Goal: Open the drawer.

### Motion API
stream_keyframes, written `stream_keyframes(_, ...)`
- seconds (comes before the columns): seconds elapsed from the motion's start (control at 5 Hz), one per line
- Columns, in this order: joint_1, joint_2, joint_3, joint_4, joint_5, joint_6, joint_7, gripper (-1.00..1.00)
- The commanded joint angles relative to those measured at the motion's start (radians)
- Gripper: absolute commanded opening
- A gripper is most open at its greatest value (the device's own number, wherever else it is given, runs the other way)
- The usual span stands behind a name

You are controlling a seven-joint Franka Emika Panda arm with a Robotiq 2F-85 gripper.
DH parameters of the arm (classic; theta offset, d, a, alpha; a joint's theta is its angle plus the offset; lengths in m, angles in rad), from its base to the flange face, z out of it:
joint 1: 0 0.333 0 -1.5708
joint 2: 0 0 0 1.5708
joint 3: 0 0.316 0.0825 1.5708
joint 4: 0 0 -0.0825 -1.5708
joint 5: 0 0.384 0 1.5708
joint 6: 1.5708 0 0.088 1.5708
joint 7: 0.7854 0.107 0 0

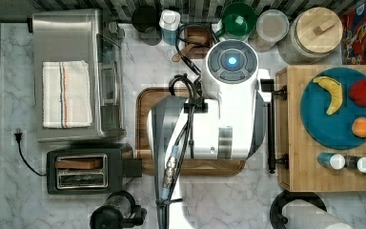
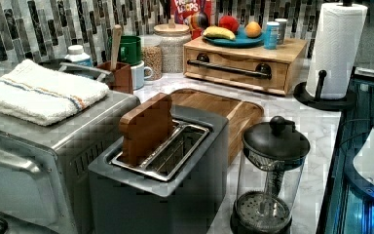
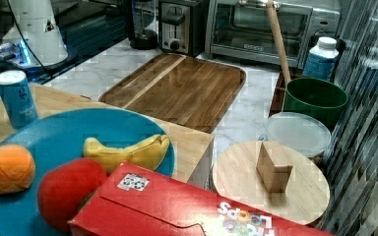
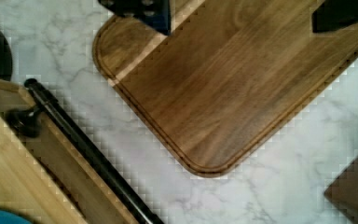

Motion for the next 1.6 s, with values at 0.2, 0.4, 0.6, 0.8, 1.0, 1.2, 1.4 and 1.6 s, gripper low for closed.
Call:
stream_keyframes(0.2,-0.024,-0.063,-0.007,-0.013,0.039,-0.018,-0.231,1.00)
stream_keyframes(0.4,-0.020,-0.082,-0.038,-0.056,0.028,0.009,-0.367,1.00)
stream_keyframes(0.6,-0.032,-0.085,-0.047,-0.080,-0.006,0.020,-0.500,1.00)
stream_keyframes(0.8,-0.016,-0.089,-0.059,-0.171,-0.043,0.099,-0.582,1.00)
stream_keyframes(1.0,-0.027,-0.087,-0.075,-0.200,-0.058,0.145,-0.666,1.00)
stream_keyframes(1.2,-0.035,-0.084,-0.088,-0.220,-0.069,0.173,-0.745,1.00)
stream_keyframes(1.4,-0.054,-0.094,-0.105,-0.246,-0.072,0.207,-0.833,1.00)
stream_keyframes(1.6,-0.081,-0.109,-0.120,-0.277,-0.057,0.241,-0.923,1.00)
